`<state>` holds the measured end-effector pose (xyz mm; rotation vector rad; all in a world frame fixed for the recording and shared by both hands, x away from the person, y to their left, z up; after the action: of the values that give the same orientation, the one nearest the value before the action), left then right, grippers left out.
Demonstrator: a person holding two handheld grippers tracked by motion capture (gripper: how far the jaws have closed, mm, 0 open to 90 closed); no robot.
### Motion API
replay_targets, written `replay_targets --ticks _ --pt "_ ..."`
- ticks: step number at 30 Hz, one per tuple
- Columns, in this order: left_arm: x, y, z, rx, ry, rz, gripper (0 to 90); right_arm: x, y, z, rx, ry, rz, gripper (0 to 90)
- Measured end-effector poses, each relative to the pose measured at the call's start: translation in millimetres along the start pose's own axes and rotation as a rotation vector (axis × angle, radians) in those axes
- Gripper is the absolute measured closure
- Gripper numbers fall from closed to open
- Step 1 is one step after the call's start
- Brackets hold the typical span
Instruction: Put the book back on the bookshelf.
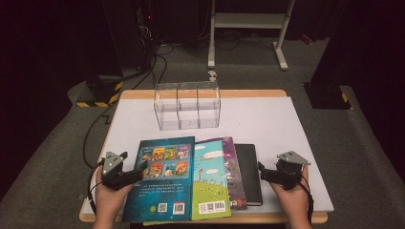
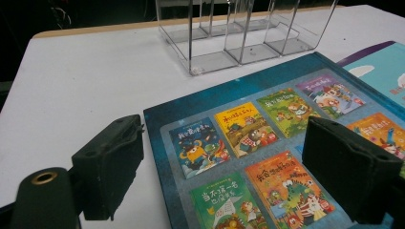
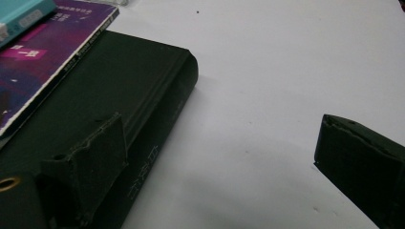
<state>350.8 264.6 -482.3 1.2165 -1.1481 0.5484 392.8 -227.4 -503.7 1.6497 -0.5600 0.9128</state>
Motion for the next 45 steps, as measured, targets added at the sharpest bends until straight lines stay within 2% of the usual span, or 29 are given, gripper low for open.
replay_targets --ticks 2,4,8,14,18,21,22,24,26,27,28,30,31,33,36,41,42,44,45 --pt "0.0 1.6 -3.5 0.005 0.007 0.0 14.1 0.2 2.5 -0.4 0.014 -0.017 0.015 2.7" --pt "-0.6 1.5 -5.7 -0.005 0.02 -0.004 13.7 0.2 3.6 0.2 0.008 -0.024 0.024 0.2" --pt "-2.6 0.7 -8.3 -0.004 0.031 -0.014 13.2 0.3 4.0 0.2 0.018 -0.03 0.022 0.0" --pt "-5.7 -1.0 -10.7 -0.008 0.051 -0.027 12.7 -1.5 2.5 0.5 0.016 -0.015 0.003 0.0" --pt "-10.1 -4.0 -11.4 -0.019 0.07 -0.052 12.6 -2.6 2.1 -0.6 0.023 -0.008 -0.008 0.0" --pt "-14.6 -7.4 -11.8 -0.021 0.076 -0.076 12.4 -1.3 5.1 -1.7 0.037 -0.003 0.007 2.5" --pt "-15.8 -8.0 -12.2 -0.022 0.078 -0.084 12.2 0.2 7.8 -2.8 0.045 0.01 0.033 3.3" --pt "-17.7 -9.0 -12.5 -0.03 0.09 -0.098 11.8 1.2 9.3 -4.4 0.049 0.026 0.038 5.0" --pt "-22.0 -10.0 -13.1 -0.047 0.106 -0.127 11.9 2.4 11.1 -8.7 0.083 0.021 0.038 7.6" --pt "-22.0 -10.0 -13.1 -0.047 0.106 -0.127 11.9 2.4 11.1 -8.7 0.083 0.021 0.038 7.6" --pt "-24.4 -10.0 -12.9 -0.047 0.104 -0.147 11.9 3.2 11.5 -10.1 0.085 0.026 0.043 8.4" --pt "-30.4 -8.5 -12.2 -0.061 0.103 -0.182 11.6 9.0 11.8 -18.8 0.103 0.044 0.06 12.4" --pt "-30.4 -8.5 -12.2 -0.061 0.103 -0.182 11.4 9.0 11.8 -18.8 0.103 0.044 0.06 12.4" --pt "-36.4 -5.1 -11.6 -0.075 0.112 -0.209 11.1 11.9 8.9 -27.0 0.138 0.063 0.055 13.8" --pt "-42.0 -0.6 -11.6 -0.072 0.117 -0.237 9.6 16.0 5.3 -34.1 0.141 0.07 0.069 13.5" --pt "-47.4 3.8 -9.5 -0.081 0.14 -0.25 10.6 19.7 1.7 -43.9 0.156 0.102 0.082 10.8" --pt "-51.3 3.2 -7.7 -0.093 0.157 -0.261 10.6 20.9 -1.0 -49.5 0.159 0.121 0.078 10.7" --pt "-53.9 2.3 -6.2 -0.106 0.169 -0.27 10.8 21.1 -1.9 -51.4 0.155 0.127 0.082 10.7" --pt "-57.6 0.8 -3.9 -0.12 0.176 -0.284 10.7 21.6 -3.6 -57.7 0.155 0.144 0.092 11.2"
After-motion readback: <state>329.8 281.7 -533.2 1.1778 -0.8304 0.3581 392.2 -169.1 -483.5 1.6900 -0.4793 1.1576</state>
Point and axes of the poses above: each handheld gripper's, and its own axes: y roughly backward along the jaws, x roughly out of its top, z roughly to its right, the point moved 5 cm from there along -y, roughly forward along the jaws, and after that the axes turned 8 degrees about -y, right-handed, at the moved point
